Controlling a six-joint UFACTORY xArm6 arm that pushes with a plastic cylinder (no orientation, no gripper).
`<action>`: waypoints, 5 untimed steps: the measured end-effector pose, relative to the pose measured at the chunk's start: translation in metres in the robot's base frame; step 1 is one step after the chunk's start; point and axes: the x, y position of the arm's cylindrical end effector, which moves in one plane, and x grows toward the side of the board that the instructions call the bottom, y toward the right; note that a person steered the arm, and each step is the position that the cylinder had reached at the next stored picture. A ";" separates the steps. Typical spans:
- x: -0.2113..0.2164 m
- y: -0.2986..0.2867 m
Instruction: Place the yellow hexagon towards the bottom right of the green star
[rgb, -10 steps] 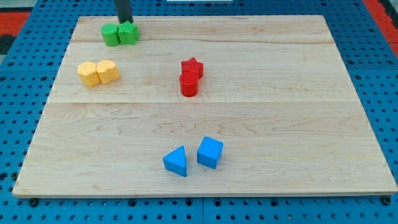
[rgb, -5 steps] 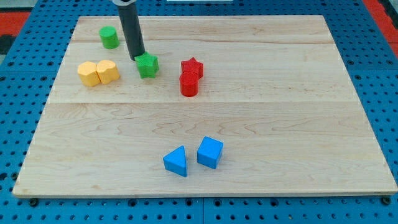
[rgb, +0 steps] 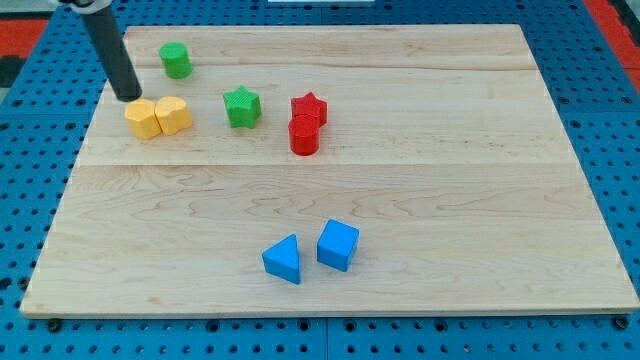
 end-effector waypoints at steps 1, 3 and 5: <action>0.030 -0.002; 0.051 0.080; 0.081 0.080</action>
